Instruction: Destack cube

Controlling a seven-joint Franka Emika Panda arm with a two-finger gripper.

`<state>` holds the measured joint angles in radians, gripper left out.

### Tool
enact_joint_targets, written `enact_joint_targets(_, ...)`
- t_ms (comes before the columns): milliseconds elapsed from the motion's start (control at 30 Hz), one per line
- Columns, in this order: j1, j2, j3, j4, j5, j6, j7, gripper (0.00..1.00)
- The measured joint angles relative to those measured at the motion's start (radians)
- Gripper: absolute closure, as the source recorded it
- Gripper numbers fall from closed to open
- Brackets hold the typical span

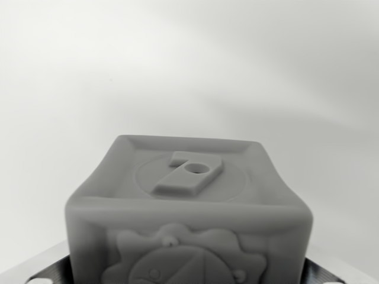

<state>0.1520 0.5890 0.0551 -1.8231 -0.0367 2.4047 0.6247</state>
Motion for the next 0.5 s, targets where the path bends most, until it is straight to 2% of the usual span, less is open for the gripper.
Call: enact_joint_targets(500,0.009,0.080,-0.011,0.010,0.000,0.071,0.000,1.00)
